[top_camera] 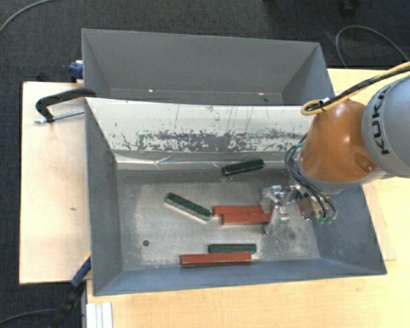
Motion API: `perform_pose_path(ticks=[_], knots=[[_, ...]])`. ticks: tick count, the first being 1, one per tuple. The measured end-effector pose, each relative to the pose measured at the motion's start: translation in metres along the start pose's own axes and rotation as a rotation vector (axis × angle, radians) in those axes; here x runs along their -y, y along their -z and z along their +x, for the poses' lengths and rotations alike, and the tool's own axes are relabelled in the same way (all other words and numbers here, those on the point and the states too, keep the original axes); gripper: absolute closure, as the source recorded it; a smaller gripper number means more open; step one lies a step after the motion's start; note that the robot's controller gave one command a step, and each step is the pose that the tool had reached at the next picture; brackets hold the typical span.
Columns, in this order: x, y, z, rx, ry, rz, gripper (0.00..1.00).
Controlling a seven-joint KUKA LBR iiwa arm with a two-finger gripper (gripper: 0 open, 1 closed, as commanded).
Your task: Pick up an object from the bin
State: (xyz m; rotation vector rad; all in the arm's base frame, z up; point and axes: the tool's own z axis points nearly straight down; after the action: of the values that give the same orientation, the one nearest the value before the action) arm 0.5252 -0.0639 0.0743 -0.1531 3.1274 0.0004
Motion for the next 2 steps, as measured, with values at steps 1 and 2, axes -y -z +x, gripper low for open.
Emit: perform_pose_path(ticks=[1, 2], knots=[[0.034, 0.143, 0.024, -0.001, 0.636, 0.001, 1.00], [0.034, -0.008, -0.001, -0.011, 0.790, -0.009, 1.00]])
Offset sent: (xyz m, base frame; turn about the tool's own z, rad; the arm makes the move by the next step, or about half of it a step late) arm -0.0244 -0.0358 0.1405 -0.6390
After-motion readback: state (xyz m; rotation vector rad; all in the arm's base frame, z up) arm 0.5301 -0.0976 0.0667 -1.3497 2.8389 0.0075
